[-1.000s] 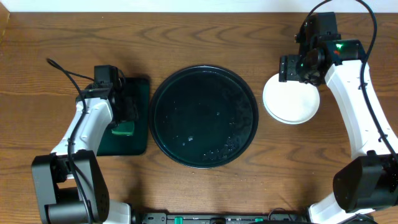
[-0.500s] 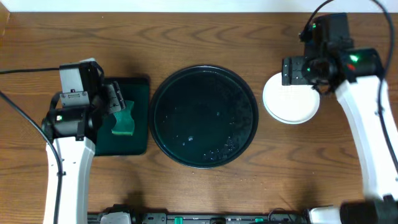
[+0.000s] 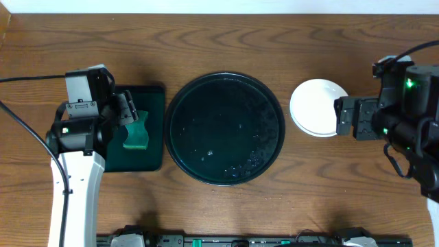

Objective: Clean dirty plates on tray and stack at the side

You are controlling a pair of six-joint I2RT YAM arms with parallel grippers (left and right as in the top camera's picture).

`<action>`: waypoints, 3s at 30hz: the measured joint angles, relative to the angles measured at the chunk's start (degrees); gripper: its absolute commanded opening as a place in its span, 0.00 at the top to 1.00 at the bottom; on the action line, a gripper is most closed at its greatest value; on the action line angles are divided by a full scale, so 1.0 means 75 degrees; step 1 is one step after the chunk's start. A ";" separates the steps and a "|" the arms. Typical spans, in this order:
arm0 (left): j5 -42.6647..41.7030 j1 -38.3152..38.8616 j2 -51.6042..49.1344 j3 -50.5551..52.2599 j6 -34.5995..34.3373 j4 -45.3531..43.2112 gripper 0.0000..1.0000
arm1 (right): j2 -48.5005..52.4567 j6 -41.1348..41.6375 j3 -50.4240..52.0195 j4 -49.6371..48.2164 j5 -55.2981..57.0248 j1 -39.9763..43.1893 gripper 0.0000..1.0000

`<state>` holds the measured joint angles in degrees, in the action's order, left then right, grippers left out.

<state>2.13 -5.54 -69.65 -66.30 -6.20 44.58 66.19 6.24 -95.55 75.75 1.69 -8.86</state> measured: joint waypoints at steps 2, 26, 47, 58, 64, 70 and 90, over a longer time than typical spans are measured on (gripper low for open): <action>0.0000 0.0000 0.0000 0.0000 0.0000 0.0000 0.27 | -0.0105 0.0000 -0.0003 -0.0271 0.0015 0.0000 0.01; -0.0003 0.0000 0.0000 0.0006 0.0000 0.0006 0.27 | -0.5493 -0.1349 1.0252 -1.0480 -0.0428 0.0300 0.01; 0.0000 0.0000 0.0000 0.0006 0.0000 0.0000 0.27 | -0.8705 -0.1591 1.2686 -0.9614 -0.0831 0.0606 0.01; 0.0000 0.0000 0.0000 0.0006 0.0000 0.0000 0.27 | -0.8714 -0.1591 1.2686 -0.9614 -0.0857 0.0615 0.01; 0.0000 0.0000 0.0000 0.0006 0.0000 0.0000 0.27 | -0.8714 -0.1594 1.2686 -0.9614 -0.0857 0.0615 0.01; 0.0000 0.0000 0.0000 0.0006 0.0000 0.0003 0.27 | -0.8714 -0.1591 1.2686 -0.9614 -0.0857 0.0615 0.01; -0.0309 0.0012 0.1687 0.1527 0.0000 -0.2095 0.27 | -0.8714 -0.1591 1.2686 -0.9614 -0.0860 0.0615 0.01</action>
<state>-0.19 -5.45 -56.99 -54.85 -6.20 28.86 0.84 -5.69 -0.40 3.64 -4.75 -4.25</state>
